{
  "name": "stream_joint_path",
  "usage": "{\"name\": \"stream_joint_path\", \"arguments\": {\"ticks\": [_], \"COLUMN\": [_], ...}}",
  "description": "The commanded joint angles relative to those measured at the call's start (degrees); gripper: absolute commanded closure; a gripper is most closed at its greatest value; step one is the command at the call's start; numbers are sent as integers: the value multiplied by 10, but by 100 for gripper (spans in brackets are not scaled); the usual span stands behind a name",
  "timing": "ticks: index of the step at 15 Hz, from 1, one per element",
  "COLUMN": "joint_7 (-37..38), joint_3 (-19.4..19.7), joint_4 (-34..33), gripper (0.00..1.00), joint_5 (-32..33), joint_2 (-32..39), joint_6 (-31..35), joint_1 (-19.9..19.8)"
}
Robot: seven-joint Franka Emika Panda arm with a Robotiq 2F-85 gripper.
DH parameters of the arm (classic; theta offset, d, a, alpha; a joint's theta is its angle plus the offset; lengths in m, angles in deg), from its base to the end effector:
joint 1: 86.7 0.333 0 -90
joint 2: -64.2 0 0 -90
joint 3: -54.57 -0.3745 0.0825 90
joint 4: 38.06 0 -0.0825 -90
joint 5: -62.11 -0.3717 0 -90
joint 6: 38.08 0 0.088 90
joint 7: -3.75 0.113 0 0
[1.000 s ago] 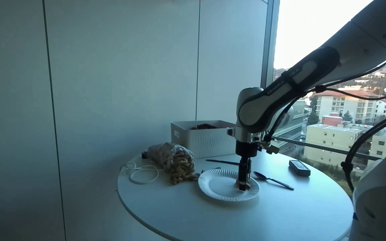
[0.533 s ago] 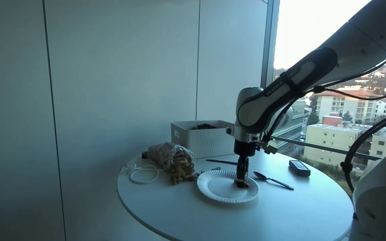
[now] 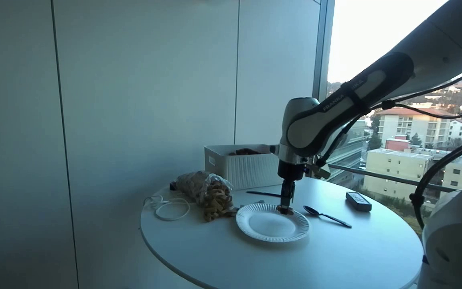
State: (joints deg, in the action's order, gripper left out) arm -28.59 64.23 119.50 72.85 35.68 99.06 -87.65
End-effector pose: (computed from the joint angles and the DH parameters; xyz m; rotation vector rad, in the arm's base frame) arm 0.3319 -0.0655 0.4296 2.9312 0.7839 0.1679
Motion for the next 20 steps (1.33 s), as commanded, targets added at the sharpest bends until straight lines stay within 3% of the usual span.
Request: {"name": "stream_joint_path", "arguments": {"ticks": [1,6,9,12,15,20], "joint_7": [-41,-94,-98,-73,-13,122], "joint_3": [-7,-18,-41,-75,-126,-263], "joint_4": [-1,-2,3,5,6,-30], "gripper": [94,93,93,93,93,93], "joint_5": [13,-3,13,54,135,271], "joint_2": [-41,-18,10,51,91,107], "joint_6": [15,74,150,267,377,446], "joint_1": [22,85,107,96,29,-186]}}
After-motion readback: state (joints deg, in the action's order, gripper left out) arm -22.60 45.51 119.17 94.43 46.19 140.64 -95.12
